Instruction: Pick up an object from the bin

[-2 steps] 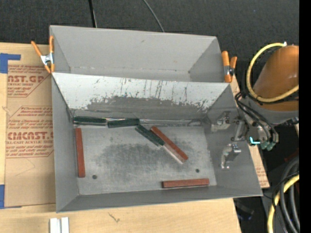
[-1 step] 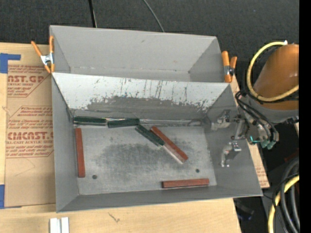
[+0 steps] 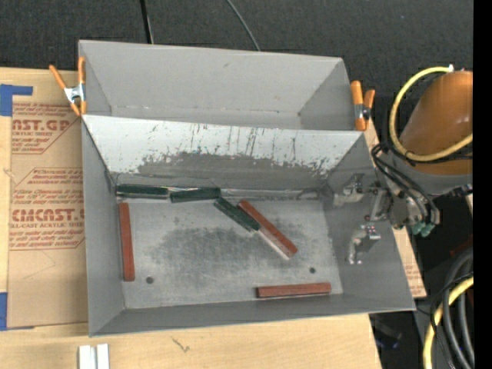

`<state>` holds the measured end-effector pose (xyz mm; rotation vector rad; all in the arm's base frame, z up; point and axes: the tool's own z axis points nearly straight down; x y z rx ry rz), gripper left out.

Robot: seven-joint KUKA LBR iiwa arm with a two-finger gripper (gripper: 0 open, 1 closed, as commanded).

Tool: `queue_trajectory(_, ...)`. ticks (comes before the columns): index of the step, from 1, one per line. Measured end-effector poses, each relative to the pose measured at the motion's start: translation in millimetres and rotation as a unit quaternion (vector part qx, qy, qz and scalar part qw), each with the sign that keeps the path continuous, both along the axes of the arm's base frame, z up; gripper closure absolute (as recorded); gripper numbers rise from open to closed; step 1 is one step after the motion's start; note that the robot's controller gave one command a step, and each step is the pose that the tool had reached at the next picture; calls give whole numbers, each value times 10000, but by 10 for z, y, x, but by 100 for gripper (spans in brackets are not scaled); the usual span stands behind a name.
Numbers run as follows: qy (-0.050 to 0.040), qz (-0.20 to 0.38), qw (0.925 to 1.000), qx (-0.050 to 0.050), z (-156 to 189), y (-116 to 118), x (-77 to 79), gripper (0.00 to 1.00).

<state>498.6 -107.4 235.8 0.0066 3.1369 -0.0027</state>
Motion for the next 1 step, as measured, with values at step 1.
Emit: queue_trajectory(1,7,404,9992,5,-503,444,345,0)
